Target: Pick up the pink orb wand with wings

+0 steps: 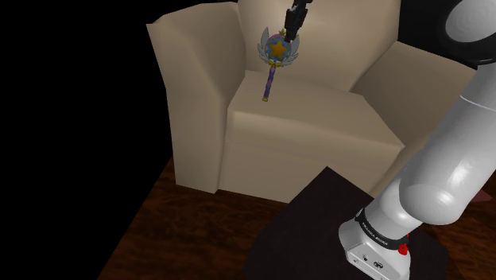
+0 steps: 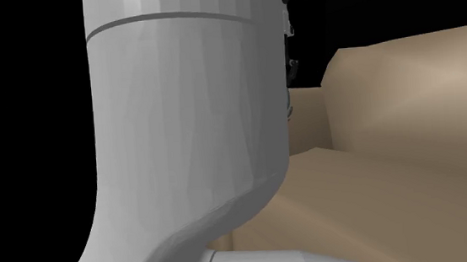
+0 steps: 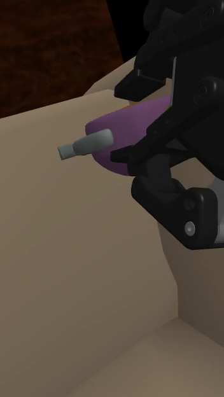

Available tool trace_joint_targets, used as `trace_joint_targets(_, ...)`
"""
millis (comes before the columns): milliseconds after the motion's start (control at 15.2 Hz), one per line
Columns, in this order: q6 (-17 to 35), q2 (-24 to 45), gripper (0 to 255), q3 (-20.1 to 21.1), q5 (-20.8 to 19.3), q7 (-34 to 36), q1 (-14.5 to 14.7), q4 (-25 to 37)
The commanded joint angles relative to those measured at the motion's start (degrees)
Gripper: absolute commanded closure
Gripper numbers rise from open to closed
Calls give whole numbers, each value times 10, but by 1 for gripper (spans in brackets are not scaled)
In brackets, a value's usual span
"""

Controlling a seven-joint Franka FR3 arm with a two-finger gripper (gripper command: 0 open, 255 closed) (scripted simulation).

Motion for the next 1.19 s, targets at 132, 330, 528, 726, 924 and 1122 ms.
trace_joint_targets(132, -19, 8, 255, -1, 2, -2, -1, 24)
trace_joint_targets(330, -48, 21, 255, -2, 5, -4, -3, 65)
trace_joint_targets(528, -78, 36, 255, -3, 9, -7, -6, 111)
trace_joint_targets(726, -112, 55, 255, -4, 14, -10, -11, 163)
trace_joint_targets(924, -149, 80, 255, -5, 20, -14, -17, 225)
trace_joint_targets(1122, -165, 92, 255, -6, 24, -15, -20, 252)
